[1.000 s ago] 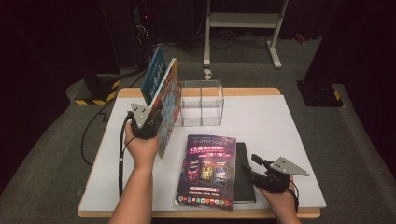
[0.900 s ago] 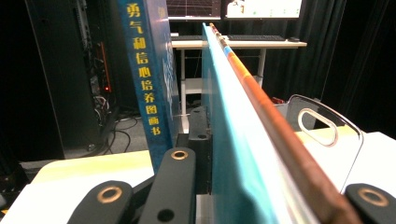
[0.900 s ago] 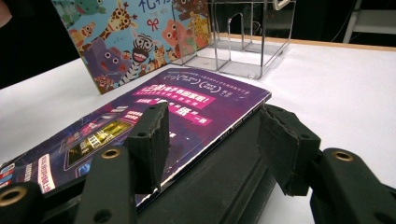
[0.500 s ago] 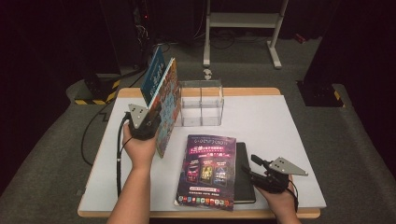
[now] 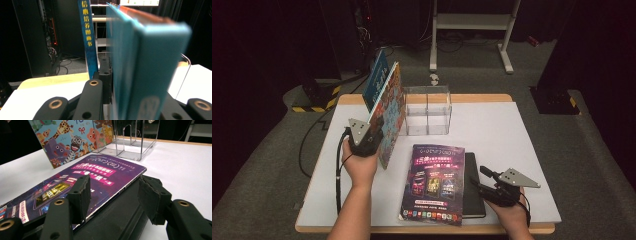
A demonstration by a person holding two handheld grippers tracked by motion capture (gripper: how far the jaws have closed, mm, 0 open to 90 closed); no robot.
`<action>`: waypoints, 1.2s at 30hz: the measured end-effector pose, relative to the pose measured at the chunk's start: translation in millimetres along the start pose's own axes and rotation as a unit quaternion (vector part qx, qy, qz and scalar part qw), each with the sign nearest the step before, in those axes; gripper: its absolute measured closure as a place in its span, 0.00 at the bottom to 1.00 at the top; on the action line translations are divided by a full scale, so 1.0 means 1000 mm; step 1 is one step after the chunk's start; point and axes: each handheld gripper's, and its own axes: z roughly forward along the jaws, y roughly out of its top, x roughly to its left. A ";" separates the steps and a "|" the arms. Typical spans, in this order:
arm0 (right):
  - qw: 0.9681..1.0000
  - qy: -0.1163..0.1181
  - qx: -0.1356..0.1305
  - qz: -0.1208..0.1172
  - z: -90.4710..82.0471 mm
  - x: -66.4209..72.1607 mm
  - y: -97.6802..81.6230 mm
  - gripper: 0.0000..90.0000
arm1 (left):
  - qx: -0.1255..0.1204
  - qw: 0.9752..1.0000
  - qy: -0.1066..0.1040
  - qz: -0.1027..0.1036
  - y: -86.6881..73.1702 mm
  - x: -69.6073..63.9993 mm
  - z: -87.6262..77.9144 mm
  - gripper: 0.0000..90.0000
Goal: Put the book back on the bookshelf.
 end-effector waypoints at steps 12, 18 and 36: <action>1.000 0.001 0.002 -0.001 0.001 0.001 0.000 0.48 | 0.001 1.000 0.001 0.008 -0.009 0.001 -0.010 0.86; 1.000 0.001 0.002 -0.001 0.001 0.001 0.000 0.48 | 0.004 1.000 0.002 0.010 -0.014 0.003 -0.013 0.86; 1.000 0.003 0.005 -0.002 0.002 0.003 -0.001 0.48 | 0.018 1.000 0.006 0.007 -0.040 0.010 -0.029 0.86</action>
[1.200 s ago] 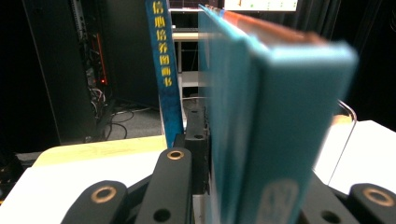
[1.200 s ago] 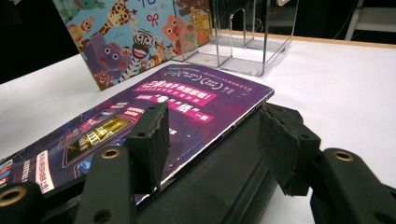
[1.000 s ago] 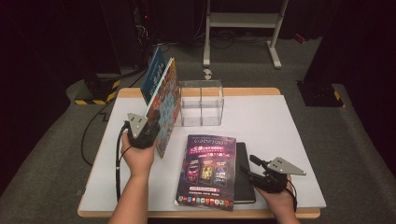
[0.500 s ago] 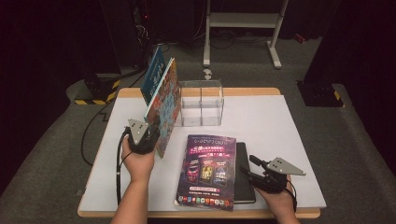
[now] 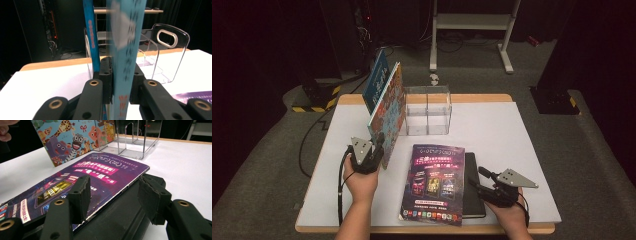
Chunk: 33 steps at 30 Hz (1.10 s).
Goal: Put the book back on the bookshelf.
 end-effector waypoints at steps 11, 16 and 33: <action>1.000 0.002 0.002 -0.001 0.001 0.001 0.000 0.48 | -0.002 1.000 0.013 0.004 -0.008 -0.001 -0.002 0.89; 1.000 0.002 0.001 0.001 0.001 0.001 -0.001 0.48 | -0.009 1.000 0.018 0.012 -0.009 -0.005 0.000 0.89; 1.000 0.008 -0.001 0.003 0.001 -0.001 0.000 0.48 | -0.007 0.999 0.047 0.023 -0.009 -0.012 0.020 0.89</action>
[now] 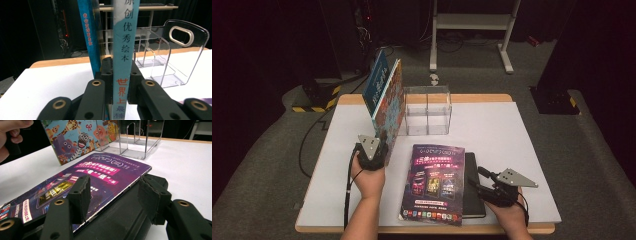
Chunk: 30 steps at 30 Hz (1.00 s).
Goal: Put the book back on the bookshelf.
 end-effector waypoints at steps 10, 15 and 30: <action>1.000 0.002 -0.001 0.000 0.000 -0.001 0.000 0.48 | 0.002 1.000 0.010 0.008 -0.001 -0.003 0.003 0.89; 1.000 0.002 0.000 0.001 0.000 0.000 0.000 0.48 | -0.004 1.000 0.020 0.000 -0.002 -0.005 0.003 0.89; 1.000 0.004 0.002 -0.001 0.002 0.001 0.000 0.48 | -0.013 0.999 0.034 -0.003 -0.004 -0.006 0.002 0.88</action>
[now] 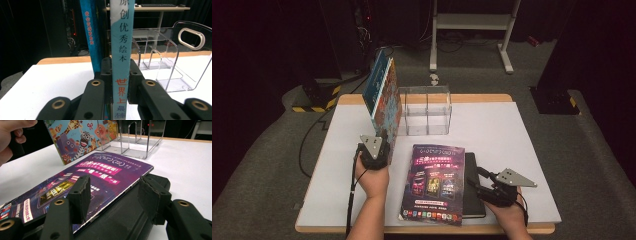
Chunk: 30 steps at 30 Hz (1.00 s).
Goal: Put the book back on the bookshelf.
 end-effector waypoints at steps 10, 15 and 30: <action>1.000 0.000 0.000 -0.002 0.000 0.001 0.000 0.48 | -0.001 1.000 -0.009 -0.006 0.004 0.003 -0.004 0.81; 1.000 0.000 0.002 -0.001 0.001 0.001 0.000 0.48 | 0.004 1.000 -0.018 -0.007 0.006 0.006 -0.008 0.79; 1.000 0.000 0.007 -0.003 0.002 0.001 -0.002 0.48 | 0.017 0.999 -0.037 -0.008 0.005 0.012 -0.020 0.78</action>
